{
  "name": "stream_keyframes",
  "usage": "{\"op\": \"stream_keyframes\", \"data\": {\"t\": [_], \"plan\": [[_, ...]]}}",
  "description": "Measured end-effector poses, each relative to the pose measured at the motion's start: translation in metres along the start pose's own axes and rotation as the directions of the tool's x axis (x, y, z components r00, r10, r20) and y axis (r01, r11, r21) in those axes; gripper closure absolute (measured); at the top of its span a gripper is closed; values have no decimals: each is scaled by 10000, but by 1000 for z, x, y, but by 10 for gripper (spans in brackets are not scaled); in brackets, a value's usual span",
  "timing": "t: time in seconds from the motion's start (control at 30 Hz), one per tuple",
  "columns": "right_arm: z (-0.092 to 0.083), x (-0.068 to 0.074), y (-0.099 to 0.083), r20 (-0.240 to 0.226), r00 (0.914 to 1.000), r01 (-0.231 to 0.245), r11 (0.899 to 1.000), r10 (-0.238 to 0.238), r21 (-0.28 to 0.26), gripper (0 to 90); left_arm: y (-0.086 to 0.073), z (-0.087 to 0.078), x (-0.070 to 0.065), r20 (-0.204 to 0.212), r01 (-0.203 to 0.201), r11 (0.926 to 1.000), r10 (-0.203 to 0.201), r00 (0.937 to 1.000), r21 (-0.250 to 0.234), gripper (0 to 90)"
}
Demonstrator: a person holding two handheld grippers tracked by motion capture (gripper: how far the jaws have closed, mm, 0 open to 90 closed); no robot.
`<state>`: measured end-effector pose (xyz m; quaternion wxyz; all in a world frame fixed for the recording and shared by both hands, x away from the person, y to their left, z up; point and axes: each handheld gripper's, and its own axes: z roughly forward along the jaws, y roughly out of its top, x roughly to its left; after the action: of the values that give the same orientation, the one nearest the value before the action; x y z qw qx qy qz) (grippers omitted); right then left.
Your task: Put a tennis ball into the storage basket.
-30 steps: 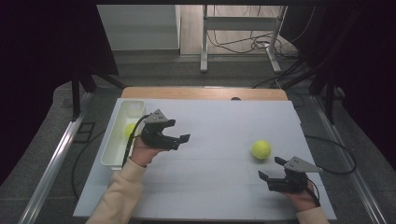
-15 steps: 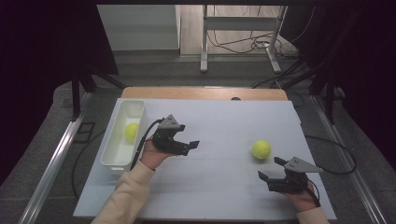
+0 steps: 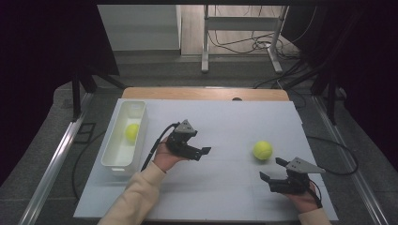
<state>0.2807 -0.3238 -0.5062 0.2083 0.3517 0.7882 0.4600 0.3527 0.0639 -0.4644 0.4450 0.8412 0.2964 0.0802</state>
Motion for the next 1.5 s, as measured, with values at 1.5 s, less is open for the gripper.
{"op": "stream_keyframes", "data": {"t": [1.5], "plan": [[-1, -1, -1, -51, 9999, -91, 9999, 91, -73, 134, 22, 100, -29, 1099, -429, 9984, 385, 9932, 379, 138]]}}
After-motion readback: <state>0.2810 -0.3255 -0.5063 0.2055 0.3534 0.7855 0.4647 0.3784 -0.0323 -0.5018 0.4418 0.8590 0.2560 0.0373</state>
